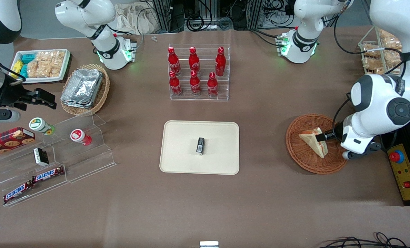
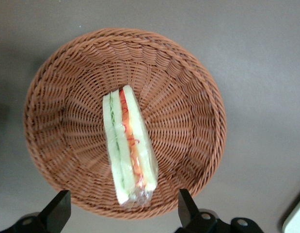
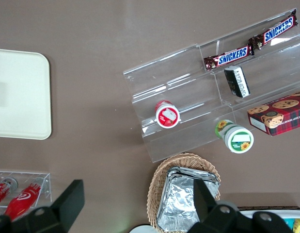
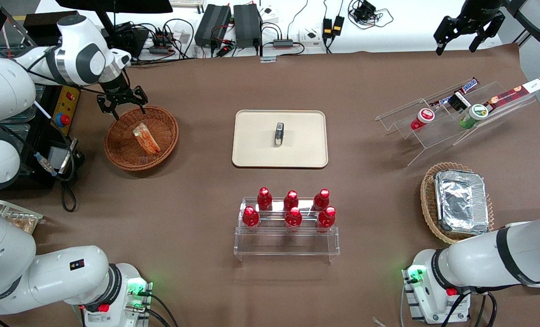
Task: Place sandwich from basket to tray
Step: 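Close the left gripper on the sandwich and lift it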
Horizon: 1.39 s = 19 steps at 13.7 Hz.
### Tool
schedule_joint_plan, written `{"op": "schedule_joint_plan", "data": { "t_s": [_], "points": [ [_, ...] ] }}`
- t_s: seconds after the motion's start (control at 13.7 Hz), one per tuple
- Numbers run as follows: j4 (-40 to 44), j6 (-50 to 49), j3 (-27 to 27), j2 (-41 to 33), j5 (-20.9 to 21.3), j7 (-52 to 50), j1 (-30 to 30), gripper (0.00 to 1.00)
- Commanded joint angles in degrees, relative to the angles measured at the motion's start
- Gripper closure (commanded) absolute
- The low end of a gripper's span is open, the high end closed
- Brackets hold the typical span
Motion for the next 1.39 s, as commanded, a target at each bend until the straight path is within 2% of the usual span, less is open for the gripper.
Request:
{"op": "schedule_joint_plan", "data": {
  "t_s": [0.0,0.15,0.66,0.95,1.02,1.17,1.24,1.31],
  "points": [
    [-3.84,6.3,-0.05,0.34,0.51,-4.21,0.19,0.01],
    [-6.48,11.31,0.04,1.04,0.51,-6.76,0.37,0.01],
    [-7.89,15.37,0.39,6.13,0.78,-9.23,0.54,0.01],
    [-8.95,18.01,1.62,7.89,0.78,-9.49,0.28,0.14],
    [-8.78,18.01,1.7,8.07,0.78,-9.32,0.19,0.24],
    [-8.69,17.84,1.71,7.37,0.86,-9.06,0.19,0.59],
    [-8.6,17.66,1.71,6.93,1.39,-9.14,0.1,0.72],
    [-8.69,17.4,1.71,6.23,1.57,-9.14,0.1,0.94]
  ]
}}
